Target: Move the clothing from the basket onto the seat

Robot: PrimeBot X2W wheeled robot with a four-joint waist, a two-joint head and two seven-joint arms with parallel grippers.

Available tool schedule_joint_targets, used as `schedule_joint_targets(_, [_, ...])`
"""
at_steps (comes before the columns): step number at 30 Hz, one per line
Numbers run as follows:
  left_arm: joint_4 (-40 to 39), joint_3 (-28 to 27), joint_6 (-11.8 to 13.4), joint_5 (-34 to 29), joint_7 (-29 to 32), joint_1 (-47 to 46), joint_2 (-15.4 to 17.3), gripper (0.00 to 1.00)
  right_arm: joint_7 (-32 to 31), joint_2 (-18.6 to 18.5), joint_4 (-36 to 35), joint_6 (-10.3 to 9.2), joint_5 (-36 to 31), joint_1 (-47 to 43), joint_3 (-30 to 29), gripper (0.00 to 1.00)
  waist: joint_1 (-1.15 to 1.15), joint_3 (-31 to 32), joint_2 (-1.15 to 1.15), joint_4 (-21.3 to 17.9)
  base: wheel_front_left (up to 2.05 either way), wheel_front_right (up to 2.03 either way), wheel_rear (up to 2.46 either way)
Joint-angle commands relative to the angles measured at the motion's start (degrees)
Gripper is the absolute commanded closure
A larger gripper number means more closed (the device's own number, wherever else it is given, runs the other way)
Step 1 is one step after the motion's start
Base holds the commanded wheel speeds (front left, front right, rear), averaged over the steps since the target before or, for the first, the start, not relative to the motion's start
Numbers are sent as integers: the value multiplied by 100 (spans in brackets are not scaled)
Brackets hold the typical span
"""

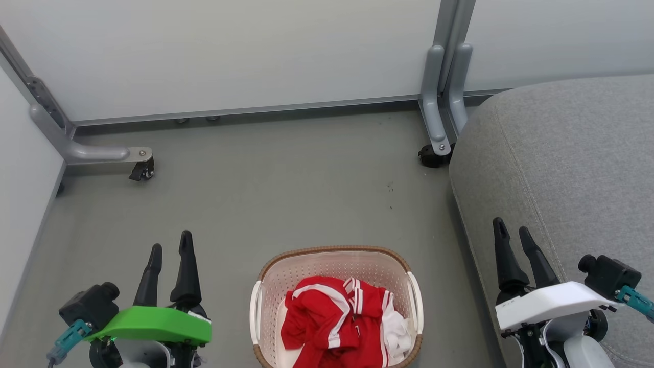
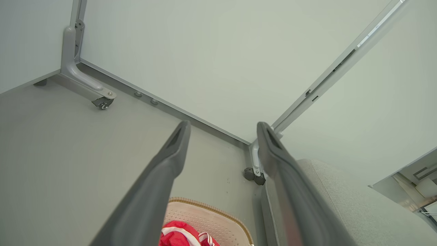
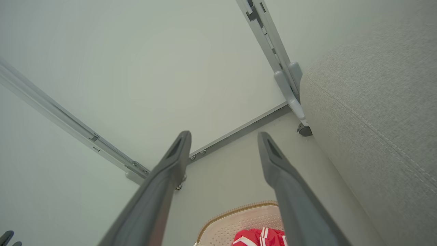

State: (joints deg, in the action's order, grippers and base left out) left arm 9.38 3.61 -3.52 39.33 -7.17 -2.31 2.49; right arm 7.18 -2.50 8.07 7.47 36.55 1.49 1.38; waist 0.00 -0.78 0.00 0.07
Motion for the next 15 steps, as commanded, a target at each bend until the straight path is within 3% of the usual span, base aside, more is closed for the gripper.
schedule_joint_targets(1, [-76,12,32,-146,-66,11,40,0,63,-30,-83,2,-183,17,38,0,0,2,0,5,0,0,0])
schedule_joint_targets(15, [-37,164,-100,-818,-270,136,45,0,270,-37,-121,3,-1014,-104,272,0,0,65,0,27,0,0,0])
